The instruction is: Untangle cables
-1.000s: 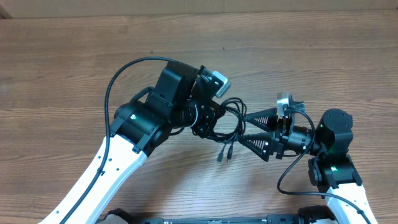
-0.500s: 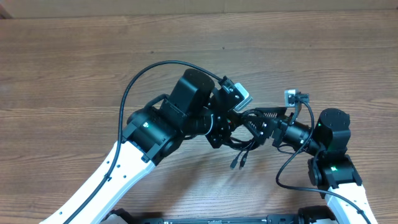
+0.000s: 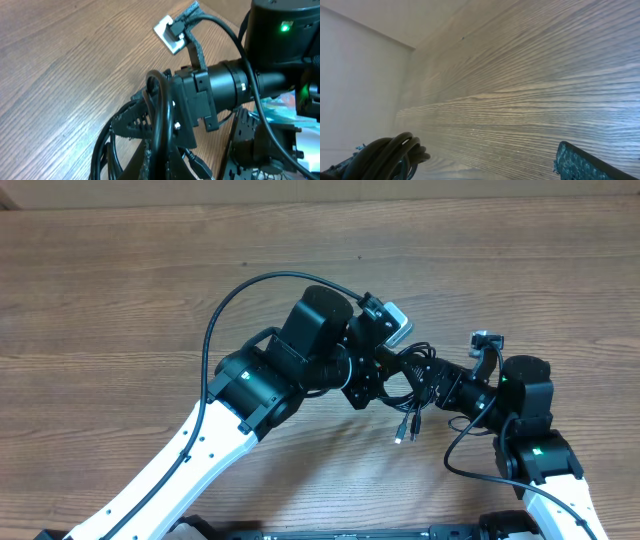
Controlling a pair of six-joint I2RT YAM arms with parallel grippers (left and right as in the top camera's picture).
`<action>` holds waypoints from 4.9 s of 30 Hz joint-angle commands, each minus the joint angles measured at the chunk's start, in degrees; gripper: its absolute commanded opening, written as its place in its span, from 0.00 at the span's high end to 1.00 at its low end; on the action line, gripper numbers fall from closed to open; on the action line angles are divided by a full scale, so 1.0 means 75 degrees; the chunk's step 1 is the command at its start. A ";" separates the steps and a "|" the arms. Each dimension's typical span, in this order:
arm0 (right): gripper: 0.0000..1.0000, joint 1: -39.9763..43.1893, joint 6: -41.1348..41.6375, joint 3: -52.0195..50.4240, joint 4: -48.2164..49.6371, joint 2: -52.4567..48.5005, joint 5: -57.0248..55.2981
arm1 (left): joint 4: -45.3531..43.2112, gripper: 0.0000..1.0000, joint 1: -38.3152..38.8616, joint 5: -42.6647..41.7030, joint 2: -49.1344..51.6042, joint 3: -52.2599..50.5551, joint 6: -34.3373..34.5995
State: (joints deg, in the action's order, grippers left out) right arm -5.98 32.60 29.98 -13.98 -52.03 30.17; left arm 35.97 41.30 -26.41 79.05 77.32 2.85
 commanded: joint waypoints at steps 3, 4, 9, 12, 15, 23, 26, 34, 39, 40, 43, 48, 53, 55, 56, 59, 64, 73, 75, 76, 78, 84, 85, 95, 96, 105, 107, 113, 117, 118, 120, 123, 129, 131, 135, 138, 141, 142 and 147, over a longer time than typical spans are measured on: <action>0.00 0.0061 0.0055 0.0000 -0.0242 -0.0501 -0.1163 | -0.0667 0.96 0.0047 -0.0134 -0.0318 0.0207 0.0082; 0.00 0.0061 0.0055 0.0000 -0.0230 -0.0615 -0.1163 | -0.0755 0.96 0.0047 0.0175 -0.0373 0.0213 0.0085; 0.00 0.0061 0.0058 0.0000 -0.0163 -0.0854 -0.1122 | -0.0842 0.96 0.0047 0.2317 -0.0764 0.0213 0.0670; 0.00 0.0061 0.0055 0.0000 0.0029 -0.0851 -0.0799 | -0.0822 0.96 0.0047 0.3063 -0.0918 0.0213 0.0743; 0.00 0.0061 0.0052 0.0000 0.0373 -0.0851 -0.0195 | -0.0743 0.96 0.0047 0.3724 -0.0956 0.0213 0.1003; 0.00 0.0061 -0.0082 0.0000 0.0898 -0.0851 0.0734 | -0.0618 0.96 0.0047 0.4648 -0.0956 0.0213 0.1682; 0.00 0.0061 -0.0527 0.0000 0.1588 -0.0851 0.1775 | -0.0306 0.96 0.0047 0.3873 -0.0956 0.0213 0.1207; 0.00 0.0064 -0.0819 0.0000 0.1696 -0.0851 0.1737 | 0.0210 0.96 0.0050 0.1708 -0.0956 0.0213 0.0297; 0.00 0.0064 -0.0819 0.0000 0.1562 -0.0851 0.1142 | 0.0379 0.96 0.0050 0.1702 -0.0956 0.0213 0.0297; 0.00 0.0064 -0.0848 0.0000 0.1364 -0.0851 0.0828 | 0.0373 0.96 0.0050 0.1702 -0.0956 0.0213 0.0297; 0.00 0.0064 -0.1011 0.0000 0.0699 -0.0851 -0.0175 | 0.0361 0.96 0.0050 0.1708 -0.0959 0.0213 0.0297; 0.00 0.0064 -0.1011 0.0000 0.0396 -0.0854 -0.0612 | 0.0283 0.96 0.0047 0.1862 -0.0959 0.0213 0.0300; 0.00 0.0064 -0.1011 0.0000 0.0297 -0.0851 -0.0714 | 0.0149 0.96 0.0047 0.2573 -0.0997 0.0213 0.0373; 0.00 0.0064 -0.1008 0.0000 0.0143 -0.0851 -0.0956 | 0.0096 0.96 0.0047 0.3112 -0.1055 0.0213 0.0685; 0.00 0.0064 -0.1011 0.0000 0.0114 -0.0851 -0.1003 | 0.0076 0.96 0.0047 0.3316 -0.1075 0.0213 0.0816; 0.00 0.0064 -0.1008 0.0000 0.0082 -0.0851 -0.1023 | -0.0012 0.96 0.0047 0.3579 -0.1166 0.0213 0.1026; 0.00 0.0064 -0.1008 0.0000 0.0017 -0.0854 -0.1139 | -0.0038 0.96 0.0047 0.3596 -0.1241 0.0213 0.1023; 0.00 0.0064 -0.1005 0.0000 0.0003 -0.0854 -0.1163 | -0.0431 0.96 0.0047 0.5511 -0.1559 0.0213 0.1947; 0.00 0.0064 -0.1005 0.0000 0.0003 -0.0854 -0.1163 | -0.0527 0.96 0.0047 0.5931 -0.1635 0.0213 0.2145; 0.00 0.0064 -0.1005 0.0000 0.0003 -0.0854 -0.1163 | -0.0551 0.96 0.0047 0.6044 -0.1661 0.0213 0.2215; 0.00 0.0064 -0.1005 0.0000 0.0003 -0.0854 -0.1163 | -0.0600 0.96 0.0047 0.6312 -0.1714 0.0213 0.2349; 0.00 0.0064 -0.1005 0.0000 -0.0006 -0.0854 -0.1160 | -0.0618 0.96 0.0047 0.6359 -0.1778 0.0213 0.2407; 0.00 0.0064 -0.1005 0.0000 -0.0006 -0.0854 -0.1160 | -0.0580 0.96 0.0047 0.6123 -0.1778 0.0213 0.2224; 0.00 0.0064 -0.2812 0.0000 0.1562 -0.0851 0.2334 | 0.0592 0.96 0.0047 0.3608 -0.1775 0.0213 -0.0857; 0.00 0.0064 -0.3098 0.0000 0.2040 -0.0851 0.3185 | 0.0726 0.96 0.0047 0.3174 -0.1775 0.0213 -0.1215; 0.00 0.0061 -0.3197 0.0000 0.3934 -0.0851 0.4482 | 0.1049 0.96 0.0050 0.1145 -0.1626 0.0213 -0.2090; 0.00 0.0061 -0.3194 0.0000 0.4264 -0.0851 0.4733 | 0.1064 0.96 0.0047 0.0973 -0.1562 0.0213 -0.2084; 0.20 0.0061 -0.3194 0.0000 0.4852 -0.0851 0.4905 | 0.1008 0.96 0.0047 0.0516 -0.1253 0.0213 -0.2066; 0.89 0.0061 -0.3194 0.0000 0.4884 -0.0851 0.4905 | 0.0970 0.96 0.0047 0.0525 -0.1221 0.0213 -0.2005; 0.96 0.0061 -0.3191 0.0000 0.4884 -0.0851 0.4905 | 0.0962 0.96 0.0047 0.0554 -0.1224 0.0213 -0.2005; 0.96 0.0061 -0.3191 0.0000 0.4876 -0.0854 0.4908 | 0.0965 0.96 0.0047 0.0670 -0.1224 0.0213 -0.1999; 0.96 0.0061 -0.3188 0.0000 0.4823 -0.0854 0.4911 | 0.0965 0.96 0.0047 0.0988 -0.1224 0.0213 -0.1918; 0.96 0.0064 -0.2614 0.0000 0.4803 -0.0851 0.4613 | 0.1163 0.00 0.0047 0.1349 -0.1224 0.0213 -0.1862; 0.96 0.0064 -0.2095 0.0000 0.4803 -0.0851 0.4092 | 0.1352 0.00 0.0047 0.1349 -0.1224 0.0213 -0.1830; 0.96 0.0093 -0.0632 0.0000 0.4797 -0.0851 0.2993 | 0.1976 0.00 0.0047 0.1352 -0.1209 0.0213 -0.1478; 0.96 0.0417 0.1399 0.0000 0.4768 -0.0854 0.2375 | 0.2530 0.00 0.0047 0.1349 -0.1209 0.0213 -0.1306; 0.96 0.0726 0.2393 0.0000 0.4642 -0.0854 0.2375 | 0.2576 0.00 0.0047 0.1332 -0.1209 0.0213 -0.1180; 0.96 0.0775 0.2538 0.0000 0.4596 -0.0854 0.2375 | 0.2556 0.00 0.0050 0.1317 -0.1209 0.0213 -0.1128; 0.96 0.1137 0.3716 0.0000 0.4246 -0.0854 0.2378 | 0.2451 0.00 0.0055 0.1314 -0.1198 0.0213 -0.0968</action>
State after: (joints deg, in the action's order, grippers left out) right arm 1.43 51.07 29.71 17.76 -58.57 48.95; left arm 54.74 41.58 -16.71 70.04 77.69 -6.11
